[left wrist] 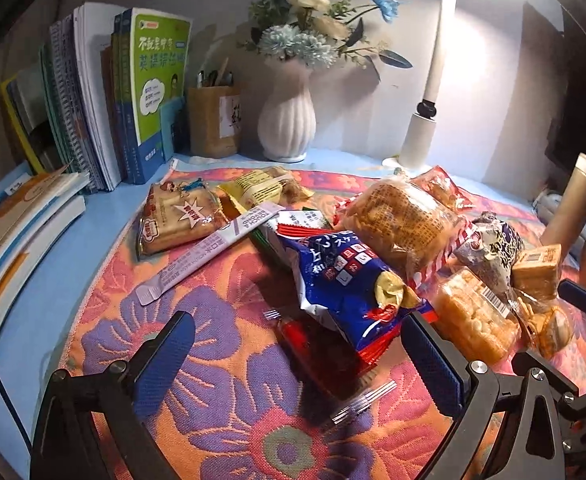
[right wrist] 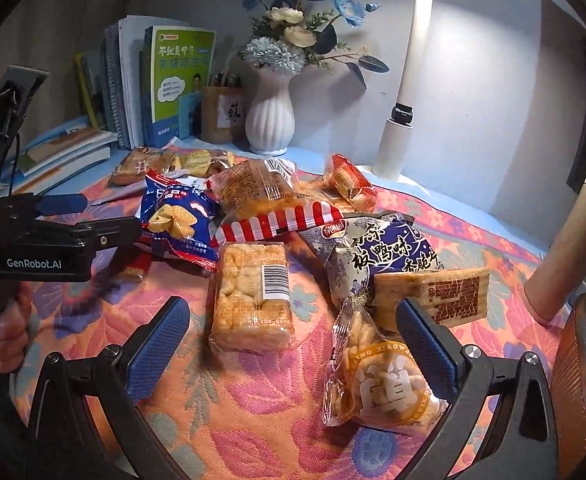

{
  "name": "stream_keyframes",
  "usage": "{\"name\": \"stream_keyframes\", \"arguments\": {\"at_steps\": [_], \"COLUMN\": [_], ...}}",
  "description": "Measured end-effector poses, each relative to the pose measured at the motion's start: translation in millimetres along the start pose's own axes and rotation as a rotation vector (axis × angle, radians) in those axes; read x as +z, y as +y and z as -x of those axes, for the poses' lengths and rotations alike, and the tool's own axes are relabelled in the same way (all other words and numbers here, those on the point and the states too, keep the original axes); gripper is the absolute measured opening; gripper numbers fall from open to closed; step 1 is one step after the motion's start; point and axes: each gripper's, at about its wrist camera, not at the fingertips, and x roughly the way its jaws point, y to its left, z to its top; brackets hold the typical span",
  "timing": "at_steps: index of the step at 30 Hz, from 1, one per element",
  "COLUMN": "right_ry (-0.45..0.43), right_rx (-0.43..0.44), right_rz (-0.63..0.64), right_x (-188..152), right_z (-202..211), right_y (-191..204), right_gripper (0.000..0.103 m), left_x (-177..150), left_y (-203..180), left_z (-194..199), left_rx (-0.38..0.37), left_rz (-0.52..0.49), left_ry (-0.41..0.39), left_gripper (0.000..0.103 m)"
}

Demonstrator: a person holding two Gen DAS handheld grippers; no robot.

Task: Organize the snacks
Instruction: 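Grasp the bread loaf with the right tool while the left tool grasps the blue chip bag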

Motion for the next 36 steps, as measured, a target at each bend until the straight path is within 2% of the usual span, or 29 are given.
{"name": "stream_keyframes", "arguments": {"at_steps": [6, 36], "right_ry": [0.008, 0.055], "right_rx": [0.018, 0.017], "right_rz": [-0.025, -0.034], "right_x": [0, -1], "right_z": [-2, -12], "right_y": [-5, -6], "right_gripper": [0.103, 0.103], "left_x": [-1, 0], "left_y": [-1, 3], "left_z": [0, -2], "left_rx": [0.021, 0.006], "left_rz": [-0.009, 0.019], "left_ry": [0.004, 0.017], "left_gripper": [0.102, 0.102]}}
